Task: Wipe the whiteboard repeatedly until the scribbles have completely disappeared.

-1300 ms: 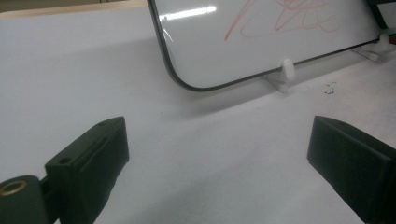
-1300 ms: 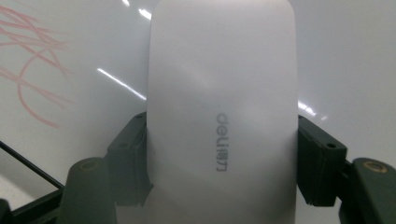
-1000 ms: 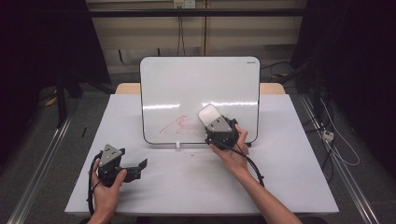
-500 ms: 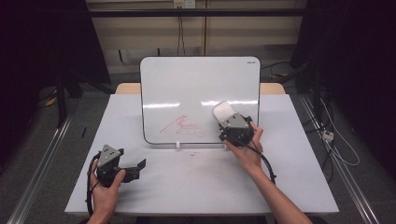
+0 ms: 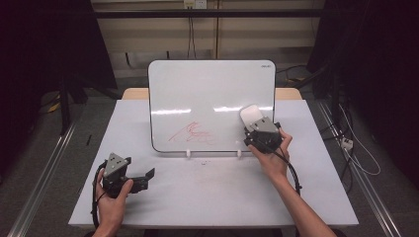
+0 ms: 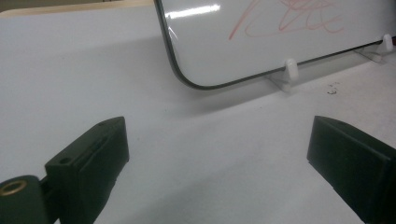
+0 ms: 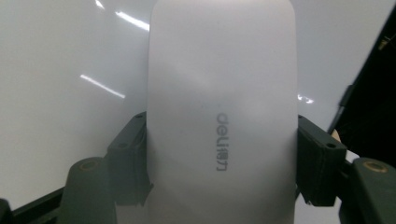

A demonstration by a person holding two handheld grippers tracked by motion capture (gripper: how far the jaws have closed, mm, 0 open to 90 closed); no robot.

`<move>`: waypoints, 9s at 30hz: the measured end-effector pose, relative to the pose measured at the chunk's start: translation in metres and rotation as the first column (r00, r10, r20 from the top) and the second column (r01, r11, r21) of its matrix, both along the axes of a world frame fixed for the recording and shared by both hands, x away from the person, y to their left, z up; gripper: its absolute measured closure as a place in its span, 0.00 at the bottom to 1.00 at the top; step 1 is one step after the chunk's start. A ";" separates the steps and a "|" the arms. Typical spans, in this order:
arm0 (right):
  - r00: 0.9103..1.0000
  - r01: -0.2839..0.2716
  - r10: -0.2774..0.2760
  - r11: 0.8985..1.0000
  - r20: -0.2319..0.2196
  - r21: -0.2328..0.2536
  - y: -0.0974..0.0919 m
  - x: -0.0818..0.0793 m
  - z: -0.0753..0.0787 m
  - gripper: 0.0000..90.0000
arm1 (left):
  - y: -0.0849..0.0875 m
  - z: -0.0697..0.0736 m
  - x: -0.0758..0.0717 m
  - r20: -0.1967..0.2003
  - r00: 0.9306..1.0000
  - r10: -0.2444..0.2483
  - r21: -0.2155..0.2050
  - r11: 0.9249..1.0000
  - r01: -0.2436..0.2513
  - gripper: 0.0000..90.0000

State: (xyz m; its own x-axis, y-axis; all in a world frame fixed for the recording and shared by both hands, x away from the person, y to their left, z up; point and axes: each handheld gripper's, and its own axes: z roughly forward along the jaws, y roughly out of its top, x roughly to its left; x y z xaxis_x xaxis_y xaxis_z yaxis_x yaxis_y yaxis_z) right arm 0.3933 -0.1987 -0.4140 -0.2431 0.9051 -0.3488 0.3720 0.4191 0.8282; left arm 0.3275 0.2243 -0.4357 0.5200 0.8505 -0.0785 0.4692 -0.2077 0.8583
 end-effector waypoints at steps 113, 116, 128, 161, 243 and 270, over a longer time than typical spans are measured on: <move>0.957 -0.281 0.288 0.947 0.025 -0.157 0.199 0.008 -0.017 0.35 | 0.004 0.002 -0.001 0.012 1.000 -0.002 -0.013 1.000 0.002 0.06; 0.958 -0.279 0.286 0.947 0.023 -0.159 0.192 0.009 -0.015 0.35 | 0.005 0.001 -0.001 0.007 1.000 0.002 -0.016 1.000 -0.001 0.06; 0.983 -0.173 0.176 0.983 0.053 -0.058 0.146 0.028 0.011 0.35 | 0.007 0.002 -0.003 0.013 1.000 0.017 -0.013 1.000 -0.016 0.06; 0.949 -0.292 0.305 0.946 0.082 -0.145 0.231 0.009 -0.025 0.35 | 0.005 0.002 -0.001 0.010 1.000 0.006 -0.015 1.000 -0.006 0.06; 0.986 -0.127 0.136 0.987 0.095 -0.100 0.124 -0.006 -0.026 0.35 | 0.008 0.003 -0.004 0.021 1.000 0.021 -0.017 1.000 -0.021 0.06; 0.990 -0.140 0.139 0.984 0.010 0.108 0.045 -0.014 -0.001 0.35 | 0.007 0.000 -0.002 0.004 1.000 0.025 -0.016 1.000 -0.025 0.06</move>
State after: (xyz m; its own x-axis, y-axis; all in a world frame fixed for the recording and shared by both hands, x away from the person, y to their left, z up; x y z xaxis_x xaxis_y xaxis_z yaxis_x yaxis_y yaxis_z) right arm 0.3789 -0.1540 -0.4148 -0.3689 0.8949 -0.2512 0.3142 0.3744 0.8724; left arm 0.3254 0.2318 -0.4358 0.4989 0.8620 -0.0900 0.4703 -0.1821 0.8635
